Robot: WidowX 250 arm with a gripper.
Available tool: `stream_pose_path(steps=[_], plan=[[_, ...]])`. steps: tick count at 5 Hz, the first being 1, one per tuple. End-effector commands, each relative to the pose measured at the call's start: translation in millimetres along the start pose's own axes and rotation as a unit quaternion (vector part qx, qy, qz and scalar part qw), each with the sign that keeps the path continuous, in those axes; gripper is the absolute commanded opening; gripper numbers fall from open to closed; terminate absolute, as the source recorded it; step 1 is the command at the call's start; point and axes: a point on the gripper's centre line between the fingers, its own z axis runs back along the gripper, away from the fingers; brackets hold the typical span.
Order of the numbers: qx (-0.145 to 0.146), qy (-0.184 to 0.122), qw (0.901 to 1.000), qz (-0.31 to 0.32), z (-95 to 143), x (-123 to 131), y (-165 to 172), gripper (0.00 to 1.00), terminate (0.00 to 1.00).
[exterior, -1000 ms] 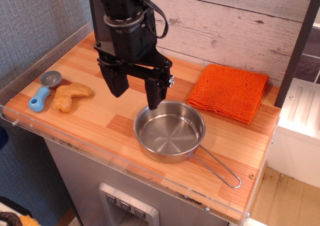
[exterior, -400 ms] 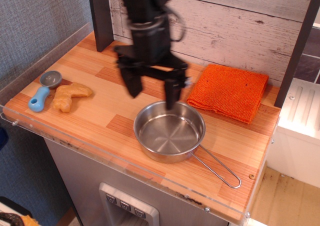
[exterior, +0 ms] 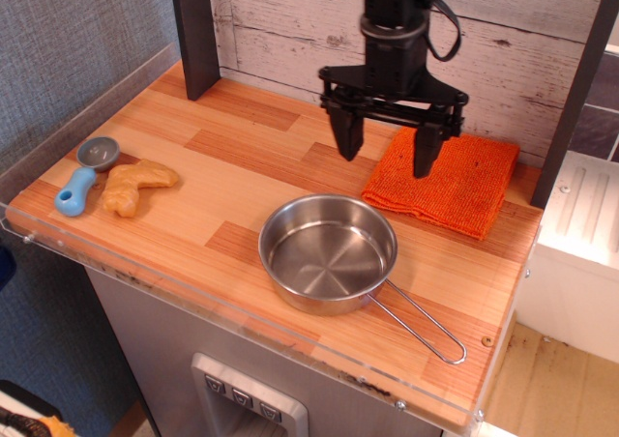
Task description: Move the orange cloth to the left
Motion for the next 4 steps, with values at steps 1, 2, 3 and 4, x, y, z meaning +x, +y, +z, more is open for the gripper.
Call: stream_pose_path(steps=[1,2,3,4], plan=[[0.007,-0.028,0.9993,0.025,-18.6,33.7,-1.9,1.00,0.00],[-0.002,-0.034,0.9993,0.015,-26.2,42.1,-17.5,1.00,0.00],[-0.003,-0.035,0.9994,0.000,-34.0,46.8,-32.0,1.00,0.00],[0.001,-0.037,0.9992,-0.013,-35.8,49.5,-39.6,1.00,0.00]])
